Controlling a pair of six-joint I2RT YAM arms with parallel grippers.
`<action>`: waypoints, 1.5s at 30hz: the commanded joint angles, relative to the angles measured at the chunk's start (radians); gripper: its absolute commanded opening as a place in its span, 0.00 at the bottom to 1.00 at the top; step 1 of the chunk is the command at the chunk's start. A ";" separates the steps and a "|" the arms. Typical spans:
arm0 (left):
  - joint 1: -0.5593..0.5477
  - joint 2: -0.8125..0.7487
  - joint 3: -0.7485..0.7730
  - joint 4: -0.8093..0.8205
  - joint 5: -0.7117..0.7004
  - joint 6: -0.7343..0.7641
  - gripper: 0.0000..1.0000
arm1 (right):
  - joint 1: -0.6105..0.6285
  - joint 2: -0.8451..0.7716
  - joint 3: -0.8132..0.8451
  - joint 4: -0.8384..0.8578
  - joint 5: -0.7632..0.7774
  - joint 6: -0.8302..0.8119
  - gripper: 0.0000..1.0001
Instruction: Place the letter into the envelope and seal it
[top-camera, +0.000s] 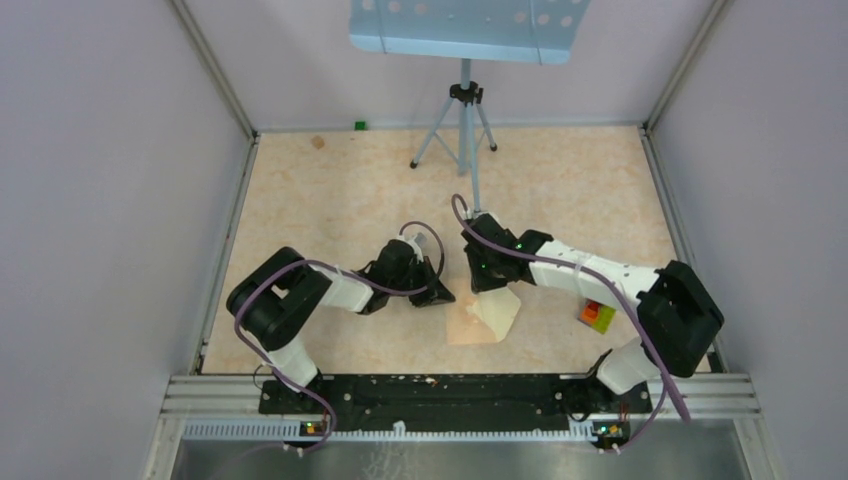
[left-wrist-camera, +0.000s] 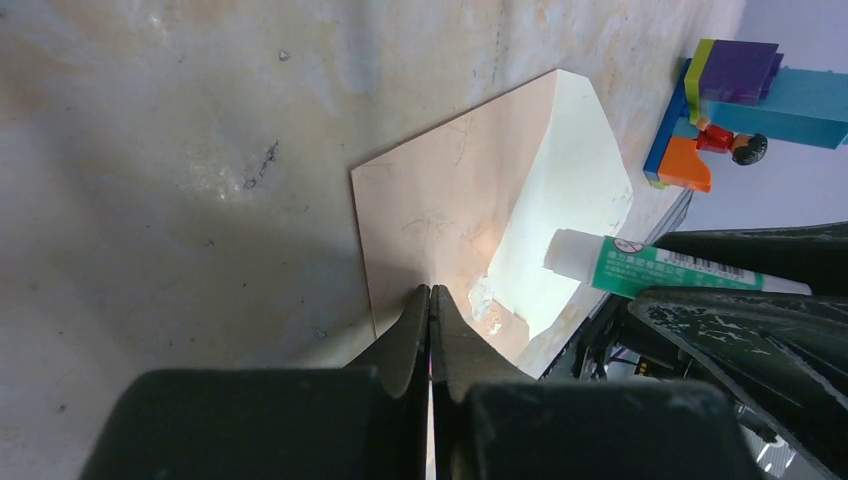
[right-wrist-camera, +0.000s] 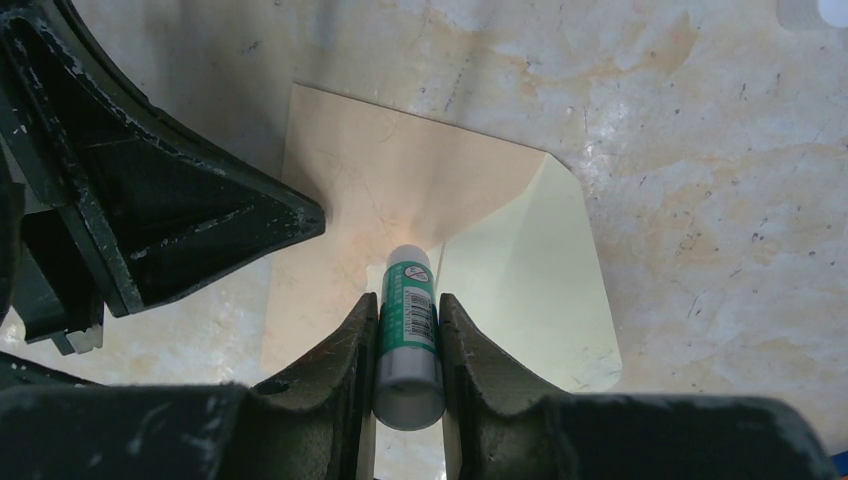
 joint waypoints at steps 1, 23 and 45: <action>-0.007 0.029 0.008 -0.066 -0.078 0.001 0.00 | 0.010 0.022 -0.003 0.047 0.030 0.007 0.00; -0.017 0.010 -0.001 -0.107 -0.116 -0.014 0.00 | 0.011 0.092 -0.024 0.073 0.089 -0.014 0.00; -0.022 0.014 0.000 -0.110 -0.125 -0.023 0.00 | 0.048 0.149 0.031 0.070 0.093 -0.019 0.00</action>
